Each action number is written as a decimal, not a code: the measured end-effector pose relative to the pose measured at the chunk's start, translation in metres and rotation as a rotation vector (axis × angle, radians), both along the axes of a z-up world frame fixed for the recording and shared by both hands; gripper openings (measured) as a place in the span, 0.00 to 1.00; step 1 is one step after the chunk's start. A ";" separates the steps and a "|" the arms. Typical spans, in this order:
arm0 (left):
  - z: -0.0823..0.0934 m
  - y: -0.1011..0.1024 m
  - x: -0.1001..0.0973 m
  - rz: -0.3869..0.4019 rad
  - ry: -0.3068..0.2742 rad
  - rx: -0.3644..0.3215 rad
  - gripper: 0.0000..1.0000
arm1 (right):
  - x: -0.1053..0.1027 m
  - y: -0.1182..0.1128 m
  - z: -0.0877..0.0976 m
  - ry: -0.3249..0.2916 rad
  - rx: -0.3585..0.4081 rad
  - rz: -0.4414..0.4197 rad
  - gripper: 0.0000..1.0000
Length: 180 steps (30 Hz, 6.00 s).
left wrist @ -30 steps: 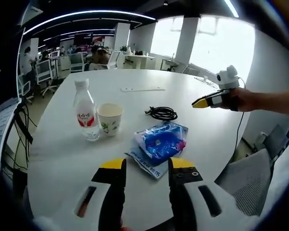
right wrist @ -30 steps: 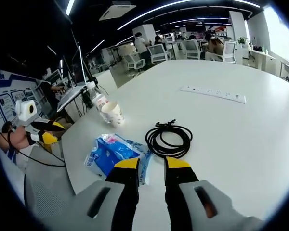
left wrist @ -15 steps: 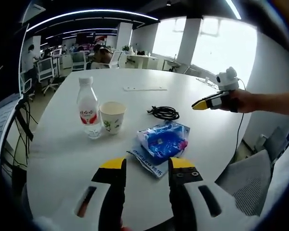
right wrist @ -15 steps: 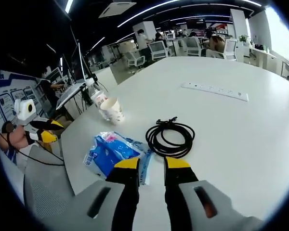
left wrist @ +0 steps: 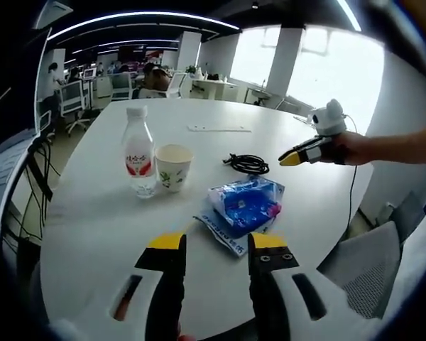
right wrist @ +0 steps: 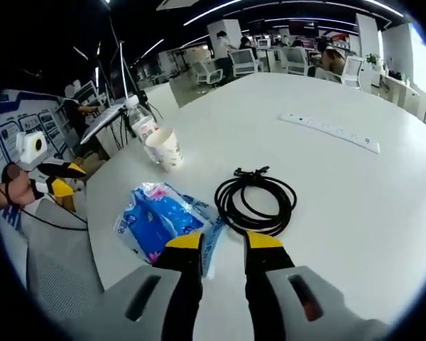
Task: Arrange the tabletop items into an orderly group along one side of the table until the central work area is clear of visible clutter.
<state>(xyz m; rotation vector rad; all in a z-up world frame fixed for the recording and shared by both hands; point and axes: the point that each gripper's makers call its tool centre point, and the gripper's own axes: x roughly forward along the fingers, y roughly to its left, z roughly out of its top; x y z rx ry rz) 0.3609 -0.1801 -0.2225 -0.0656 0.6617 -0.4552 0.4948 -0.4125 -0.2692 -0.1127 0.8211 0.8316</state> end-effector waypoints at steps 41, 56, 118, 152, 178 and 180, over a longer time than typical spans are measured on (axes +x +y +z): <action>0.001 0.022 0.002 0.024 0.015 0.027 0.41 | 0.042 0.047 -0.060 0.093 -0.235 0.145 0.39; 0.001 0.019 0.006 0.015 0.024 0.043 0.41 | 0.056 0.048 -0.072 0.012 -0.333 0.229 0.10; 0.024 -0.009 0.005 -0.052 -0.023 0.017 0.42 | 0.015 -0.057 0.008 -0.071 -0.145 -0.117 0.04; 0.022 -0.034 0.002 -0.111 -0.017 0.008 0.42 | -0.047 -0.112 0.006 -0.071 -0.209 -0.181 0.04; 0.016 -0.022 -0.001 -0.073 -0.004 0.003 0.41 | -0.065 -0.030 -0.039 0.030 -0.184 -0.034 0.03; 0.017 -0.020 -0.001 -0.070 -0.005 0.003 0.41 | -0.065 -0.029 -0.042 0.041 -0.184 -0.036 0.04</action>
